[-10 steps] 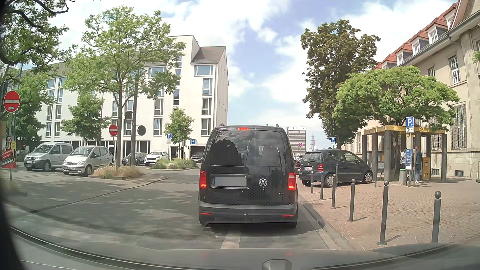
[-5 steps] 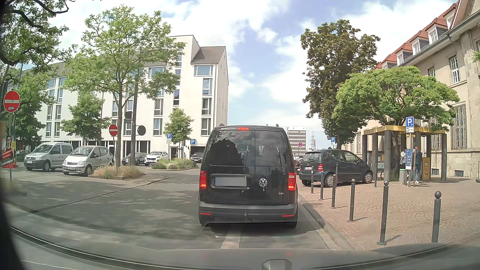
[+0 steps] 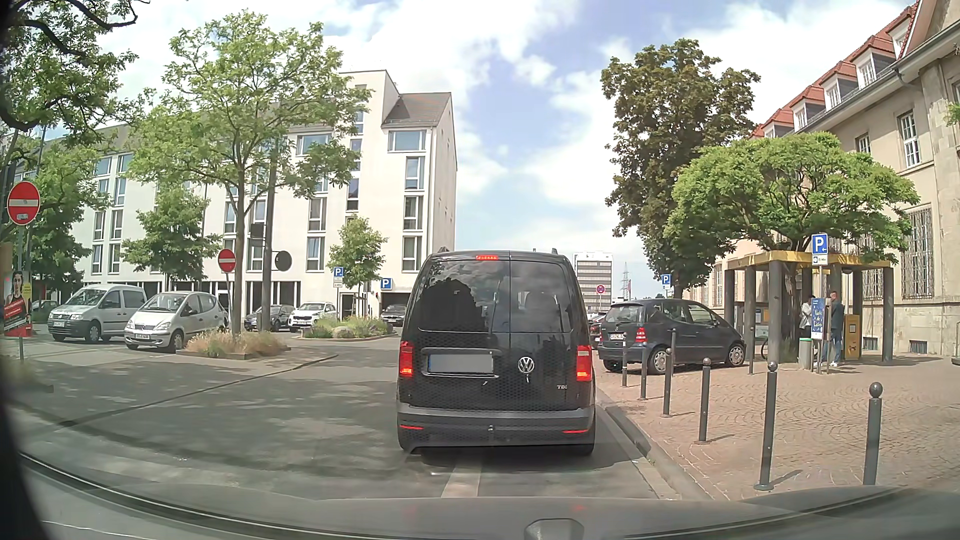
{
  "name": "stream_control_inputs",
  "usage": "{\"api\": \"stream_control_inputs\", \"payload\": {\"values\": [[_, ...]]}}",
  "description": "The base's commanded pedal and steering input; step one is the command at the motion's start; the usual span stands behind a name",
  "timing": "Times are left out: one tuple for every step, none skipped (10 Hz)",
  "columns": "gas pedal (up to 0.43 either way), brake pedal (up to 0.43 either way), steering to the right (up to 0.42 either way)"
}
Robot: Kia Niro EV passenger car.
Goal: Follow the waypoints while adhering to traffic rules and regulations
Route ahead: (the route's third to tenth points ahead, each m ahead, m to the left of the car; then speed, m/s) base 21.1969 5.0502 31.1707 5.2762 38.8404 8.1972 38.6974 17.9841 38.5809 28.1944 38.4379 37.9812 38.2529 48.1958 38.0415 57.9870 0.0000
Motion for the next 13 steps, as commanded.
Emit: {"api": "stream_control_inputs", "payload": {"values": [[0.0, 0.213, -0.055], [0.0, 0.22, -0.054], [0.0, 0.22, -0.054], [0.0, 0.213, -0.055], [0.0, 0.213, -0.055], [0.0, 0.22, -0.055], [0.0, 0.22, -0.054], [0.0, 0.22, -0.055], [0.0, 0.213, -0.055], [0.0, 0.22, -0.055], [0.0, 0.22, -0.055], [0.0, 0.22, -0.054], [0.0, 0.22, -0.055]]}}
